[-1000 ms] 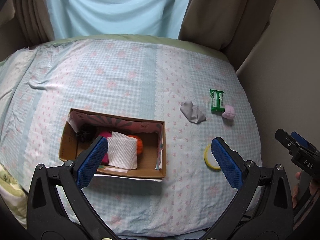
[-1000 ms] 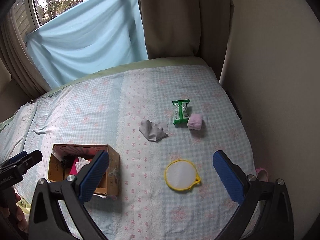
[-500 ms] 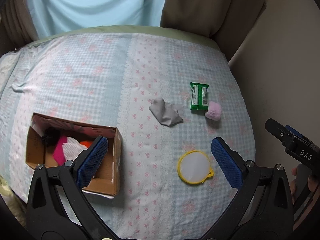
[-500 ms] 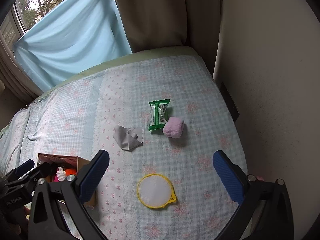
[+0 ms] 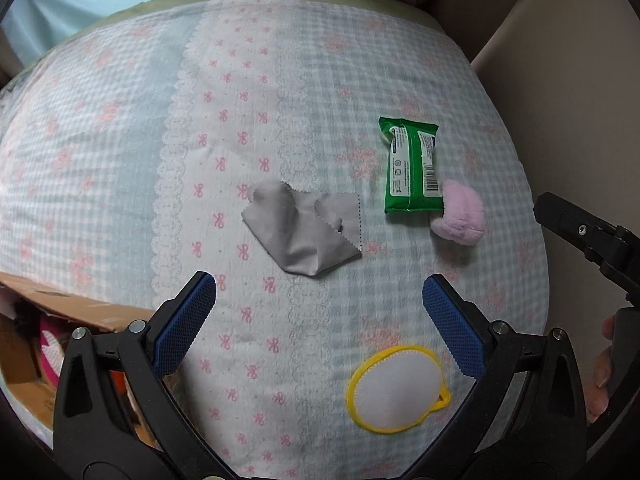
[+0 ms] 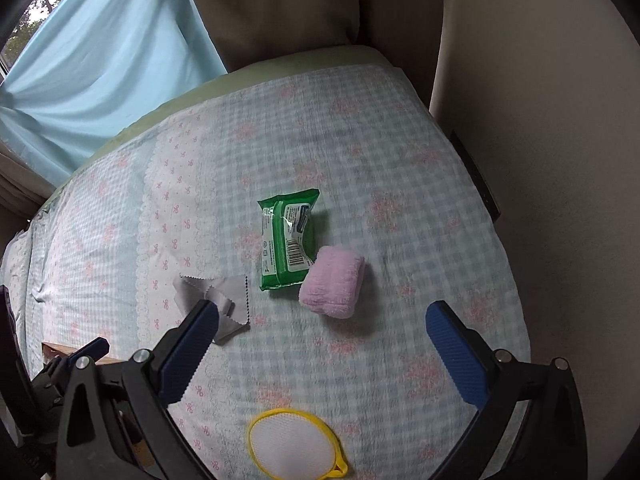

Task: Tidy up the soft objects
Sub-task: 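Move the left gripper toward the grey cleaning cloth, then grasp the grey cloth with the left gripper while the right grasps the pink scrunchie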

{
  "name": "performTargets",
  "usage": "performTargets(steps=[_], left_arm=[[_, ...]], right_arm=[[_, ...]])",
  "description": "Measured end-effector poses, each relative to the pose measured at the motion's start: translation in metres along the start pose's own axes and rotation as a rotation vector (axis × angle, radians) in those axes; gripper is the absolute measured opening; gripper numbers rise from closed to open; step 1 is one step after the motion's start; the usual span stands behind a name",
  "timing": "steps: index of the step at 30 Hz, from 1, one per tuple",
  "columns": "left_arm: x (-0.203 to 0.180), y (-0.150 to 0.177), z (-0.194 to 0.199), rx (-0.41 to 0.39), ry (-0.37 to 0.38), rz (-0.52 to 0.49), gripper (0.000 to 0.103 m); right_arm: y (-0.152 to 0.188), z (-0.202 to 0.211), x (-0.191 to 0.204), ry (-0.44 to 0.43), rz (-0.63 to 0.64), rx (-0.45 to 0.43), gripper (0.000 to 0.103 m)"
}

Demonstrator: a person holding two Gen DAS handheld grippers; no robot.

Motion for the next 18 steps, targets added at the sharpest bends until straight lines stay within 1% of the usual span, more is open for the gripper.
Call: performTargets(steps=[4,8,9,13,15,18], left_arm=[[-0.009,-0.002,-0.050,0.042,-0.016,-0.033,0.103],[-0.015,-0.001,-0.089,0.064,-0.031,-0.064,0.103],[-0.016,0.000,-0.097,0.066,-0.034,-0.073,0.103],[-0.023,0.002,-0.122,0.071,-0.049,-0.114,0.103],[-0.026,0.003,-0.129,0.060,-0.070,-0.132,0.103],[-0.032,0.001,-0.131,0.030,-0.085,-0.160,0.103]], right_arm=[[-0.003,-0.045,-0.012,0.008,-0.011,0.048,0.103],[0.001,-0.080,-0.021,0.017,-0.012,0.094,0.102],[0.002,-0.087,-0.024,0.017,-0.013,0.104,0.099],[0.009,-0.111,-0.030,0.018,-0.016,0.138,0.095],[0.011,-0.120,-0.032,0.021,-0.020,0.150,0.087],[0.013,-0.130,-0.033,0.024,-0.020,0.166,0.082]])
Point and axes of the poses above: each gripper's, at about its wrist camera, not at the fingertips, and z roughly against the way its jaws point, x to its left, y to its underside, the point moved 4 cm from there along -z, roughly the way its jaws point, and after that the axes turned 11 degrees about -y, right-handed, at the moved point
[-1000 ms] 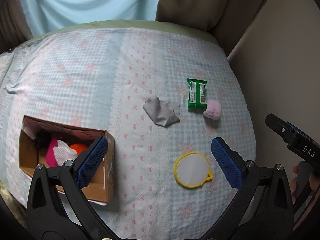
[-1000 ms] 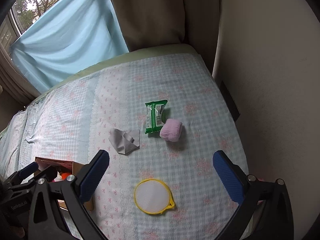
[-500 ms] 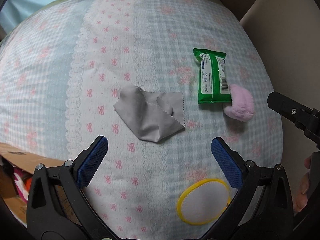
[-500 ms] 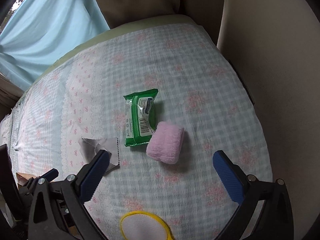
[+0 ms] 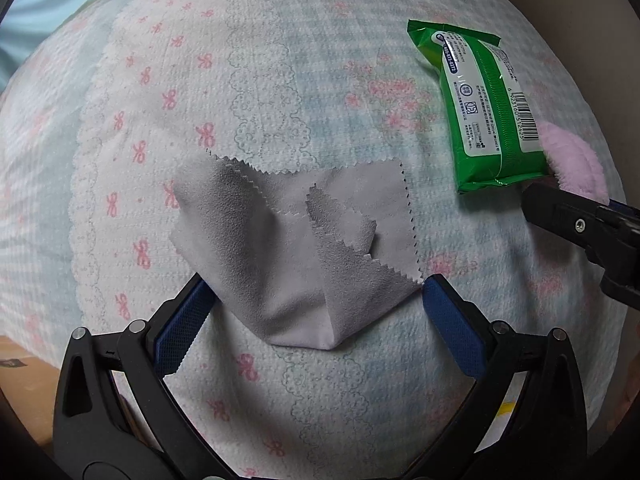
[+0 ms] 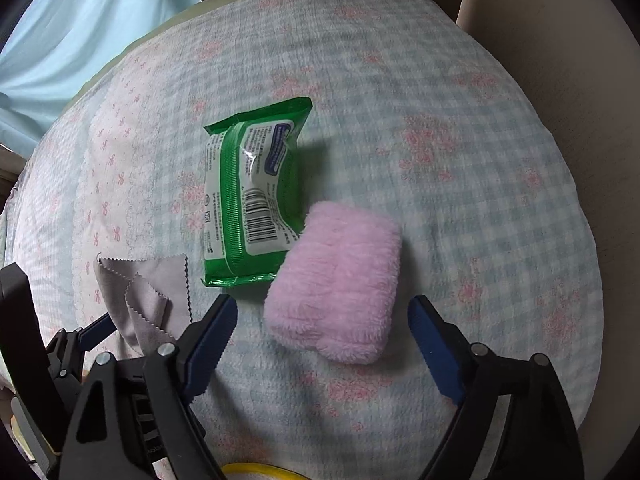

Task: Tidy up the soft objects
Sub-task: 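Grasp the grey cloth with the left gripper while the right grasps the pink scrunchie, then carry the grey cloth and pink scrunchie over the box with both grippers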

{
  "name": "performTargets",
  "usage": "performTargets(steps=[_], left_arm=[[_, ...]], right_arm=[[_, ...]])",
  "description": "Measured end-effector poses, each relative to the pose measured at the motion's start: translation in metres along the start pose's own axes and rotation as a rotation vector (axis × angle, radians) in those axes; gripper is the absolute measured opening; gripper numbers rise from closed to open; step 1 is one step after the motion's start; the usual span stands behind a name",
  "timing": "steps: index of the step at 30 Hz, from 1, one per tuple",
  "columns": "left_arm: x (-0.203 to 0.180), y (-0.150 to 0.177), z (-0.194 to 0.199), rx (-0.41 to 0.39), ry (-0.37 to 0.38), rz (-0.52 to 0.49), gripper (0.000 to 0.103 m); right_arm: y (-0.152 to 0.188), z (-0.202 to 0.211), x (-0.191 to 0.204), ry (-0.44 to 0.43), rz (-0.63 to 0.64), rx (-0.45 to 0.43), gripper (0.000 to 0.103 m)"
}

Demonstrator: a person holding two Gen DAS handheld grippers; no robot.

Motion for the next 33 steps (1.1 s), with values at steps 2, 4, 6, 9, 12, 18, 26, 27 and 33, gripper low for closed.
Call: performTargets(steps=[2,4,6,9,12,18,26,27,33], left_arm=[[-0.004,-0.003,-0.001,-0.012,-0.010,-0.019,0.103],[-0.007,-0.006,-0.002,-0.026,-0.010,-0.032,0.098],[-0.011,-0.010,-0.001,-0.042,-0.010,-0.043,0.090],[-0.012,-0.014,0.004,-0.057,-0.012,-0.054,0.070],[-0.007,-0.020,0.010,-0.059,-0.002,-0.038,0.043],[0.010,-0.030,0.010,-0.042,0.017,0.005,0.016],[0.022,-0.032,0.022,-0.050,0.033,0.032,0.012],[0.020,-0.029,0.030,-0.053,0.034,0.037,0.012],[0.024,-0.026,0.063,-0.088,0.050,0.053,0.011]], right_arm=[[0.000,-0.004,-0.001,0.010,0.005,0.002,0.077],[0.000,-0.006,-0.002,0.012,0.004,0.002,0.068],[0.000,-0.008,-0.004,0.012,0.004,0.006,0.056],[-0.001,-0.009,-0.007,0.015,-0.002,0.007,0.048],[-0.001,-0.005,-0.013,0.007,-0.020,0.000,0.044],[0.001,0.001,-0.016,-0.003,-0.043,-0.015,0.043],[0.004,0.013,-0.016,-0.006,-0.049,-0.038,0.043],[0.004,0.015,-0.016,-0.006,-0.048,-0.040,0.043],[0.007,0.038,-0.016,-0.004,-0.053,-0.071,0.042]])
Point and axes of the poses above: each gripper's, at about its wrist camera, not at the fingertips, and z roughly against the way its jaws point, x to its left, y to its underside, the point moved 4 cm from there along -z, roughly the way its jaws point, and after that the axes turned 11 degrees about -y, right-handed, at the moved point
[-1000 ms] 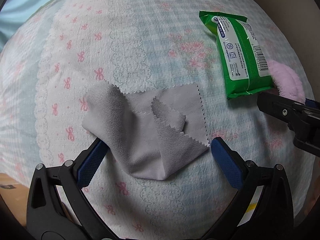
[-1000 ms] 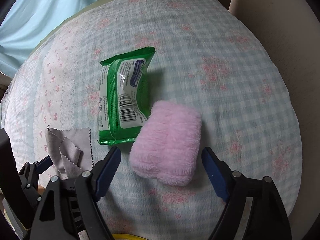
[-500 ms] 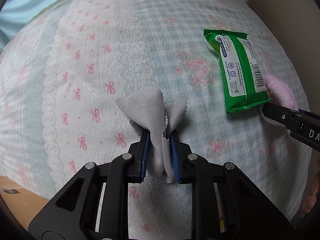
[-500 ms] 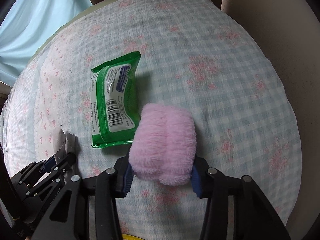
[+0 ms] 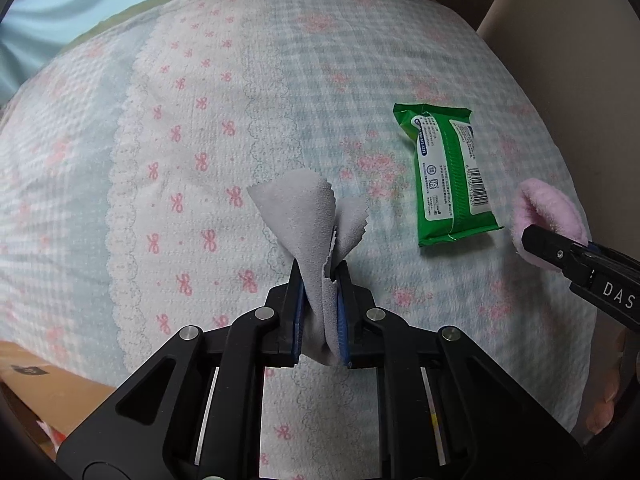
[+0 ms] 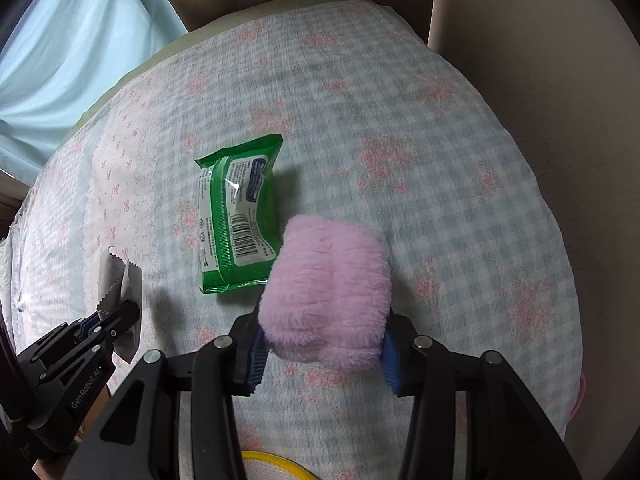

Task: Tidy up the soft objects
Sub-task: 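Carry the grey cloth and pink scrunchie over the box with both grippers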

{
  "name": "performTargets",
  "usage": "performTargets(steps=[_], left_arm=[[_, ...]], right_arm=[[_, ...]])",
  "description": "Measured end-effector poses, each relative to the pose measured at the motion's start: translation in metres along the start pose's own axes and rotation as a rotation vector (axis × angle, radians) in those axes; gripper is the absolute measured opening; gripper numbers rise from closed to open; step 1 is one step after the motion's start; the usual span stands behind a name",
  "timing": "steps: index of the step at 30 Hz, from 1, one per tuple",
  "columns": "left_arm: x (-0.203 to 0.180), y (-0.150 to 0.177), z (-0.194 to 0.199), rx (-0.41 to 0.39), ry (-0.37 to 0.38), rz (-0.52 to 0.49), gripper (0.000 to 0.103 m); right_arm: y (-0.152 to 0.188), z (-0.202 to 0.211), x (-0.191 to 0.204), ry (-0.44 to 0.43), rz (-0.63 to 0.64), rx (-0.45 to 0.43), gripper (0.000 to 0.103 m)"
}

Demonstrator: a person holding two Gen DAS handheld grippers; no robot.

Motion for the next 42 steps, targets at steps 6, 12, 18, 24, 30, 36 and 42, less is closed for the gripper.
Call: performTargets(steps=[6,12,18,24,30,36,42], left_arm=[[0.004,-0.002,0.049,-0.049,0.027,0.043,0.011],[0.019,0.000,0.121,-0.125,0.053,0.088,0.011],[0.041,0.013,0.198,-0.189,0.066,0.124,0.011],[0.072,0.041,0.262,-0.223,0.062,0.177,0.011],[0.120,0.080,0.301,-0.234,0.011,0.240,0.011],[0.179,0.122,0.304,-0.205,-0.045,0.306,0.011],[0.241,0.155,0.281,-0.135,-0.064,0.346,0.011]], right_arm=[[0.001,0.033,0.010,-0.001,0.008,-0.047,0.042],[0.005,0.083,0.034,-0.006,0.042,-0.098,0.042],[0.018,0.142,0.067,-0.024,0.099,-0.135,0.042],[0.040,0.193,0.109,-0.070,0.178,-0.159,0.042],[0.062,0.213,0.166,-0.146,0.274,-0.146,0.042],[0.092,0.204,0.234,-0.224,0.379,-0.100,0.042],[0.126,0.177,0.294,-0.267,0.433,-0.034,0.042]])
Point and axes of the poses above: each gripper's, at about its wrist camera, not at the fingertips, and z roughly against the way its jaws point, x to its left, y to its underside, the point moved 4 cm from there along -z, roughly the way its jaws point, and after that the axes turned 11 degrees about -y, right-handed, at the moved point
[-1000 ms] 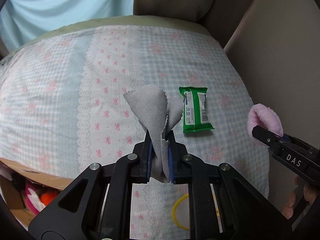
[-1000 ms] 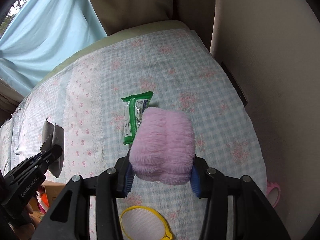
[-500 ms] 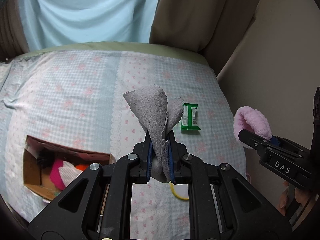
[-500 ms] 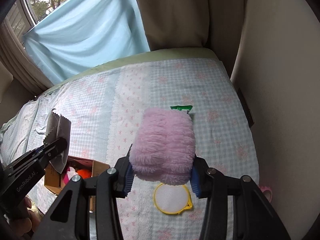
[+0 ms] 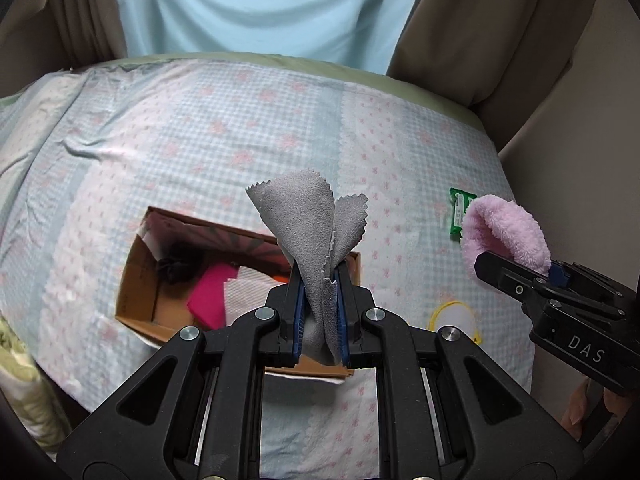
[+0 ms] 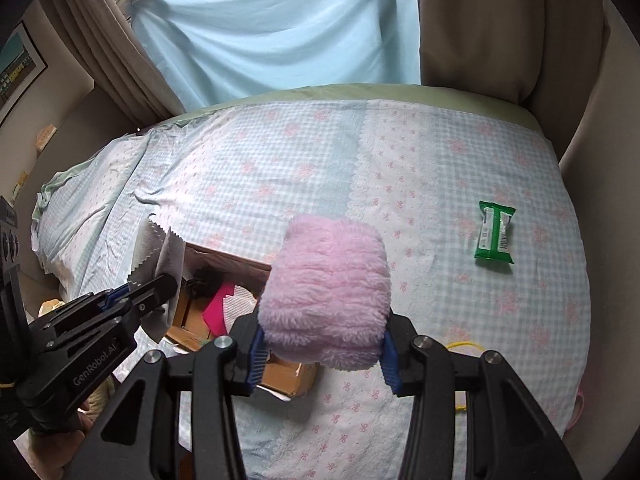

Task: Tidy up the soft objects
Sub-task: 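Carry the grey cloth and pink scrunchie over the box with both grippers, then open both grippers to drop the cloth and scrunchie into the box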

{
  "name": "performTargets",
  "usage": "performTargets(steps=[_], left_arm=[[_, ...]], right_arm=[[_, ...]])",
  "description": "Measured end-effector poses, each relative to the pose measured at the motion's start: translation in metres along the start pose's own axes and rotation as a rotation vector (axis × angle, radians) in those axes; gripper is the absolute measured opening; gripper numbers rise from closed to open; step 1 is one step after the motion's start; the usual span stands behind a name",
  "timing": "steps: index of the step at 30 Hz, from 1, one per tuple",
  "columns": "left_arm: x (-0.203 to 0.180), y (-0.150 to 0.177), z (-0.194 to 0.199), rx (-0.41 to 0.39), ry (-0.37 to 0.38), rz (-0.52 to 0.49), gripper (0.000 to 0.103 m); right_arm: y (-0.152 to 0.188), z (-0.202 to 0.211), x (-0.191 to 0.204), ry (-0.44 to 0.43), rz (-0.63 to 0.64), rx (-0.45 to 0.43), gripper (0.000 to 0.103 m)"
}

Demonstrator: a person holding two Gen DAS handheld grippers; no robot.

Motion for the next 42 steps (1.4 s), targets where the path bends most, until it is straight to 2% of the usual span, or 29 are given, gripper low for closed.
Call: performTargets(steps=[5,13,21,25,33,35,36,37,38,39,40,42], left_arm=[[0.050,0.009,-0.036,0.092,0.006,-0.008,0.011],[0.094,0.015,-0.105,0.222,0.025,-0.137,0.011],[0.112,0.028,-0.173,0.349,0.021,-0.252,0.011],[0.113,0.037,-0.192,0.395,0.017,-0.284,0.011],[0.115,0.033,-0.202,0.399,-0.004,-0.310,0.011],[0.115,0.030,-0.202,0.387,-0.019,-0.320,0.023],[0.114,0.029,-0.203,0.382,-0.013,-0.319,0.053],[0.114,0.028,-0.202,0.377,0.001,-0.313,0.095],[0.114,0.028,-0.201,0.375,0.015,-0.305,0.102],[0.113,0.027,-0.200,0.366,0.024,-0.300,0.103],[0.113,0.027,-0.199,0.365,0.020,-0.305,0.103],[0.113,0.028,-0.199,0.368,0.008,-0.316,0.103]], right_arm=[[0.007,-0.042,0.032,-0.004,-0.030,0.058,0.042],[0.020,-0.110,0.067,0.033,-0.126,0.131,0.042],[0.042,-0.167,0.062,0.070,-0.254,0.209,0.042],[0.051,-0.188,0.053,0.072,-0.293,0.254,0.042],[0.048,-0.205,0.042,0.046,-0.334,0.295,0.042],[0.046,-0.208,0.040,0.047,-0.344,0.301,0.044],[0.045,-0.208,0.038,0.052,-0.347,0.295,0.047],[0.045,-0.209,0.037,0.054,-0.350,0.290,0.051],[0.045,-0.210,0.035,0.054,-0.355,0.283,0.070],[0.044,-0.211,0.033,0.056,-0.361,0.276,0.095],[0.045,-0.212,0.031,0.060,-0.366,0.267,0.103],[0.044,-0.211,0.028,0.058,-0.366,0.248,0.103]])
Point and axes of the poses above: each gripper's, at about its wrist camera, not at the fingertips, and z roughly against the way its jaws point, x to its left, y to its underside, the point moved 4 cm from there along -z, roughly the way its jaws point, and after that the axes turned 11 degrees about -y, right-handed, at the moved point
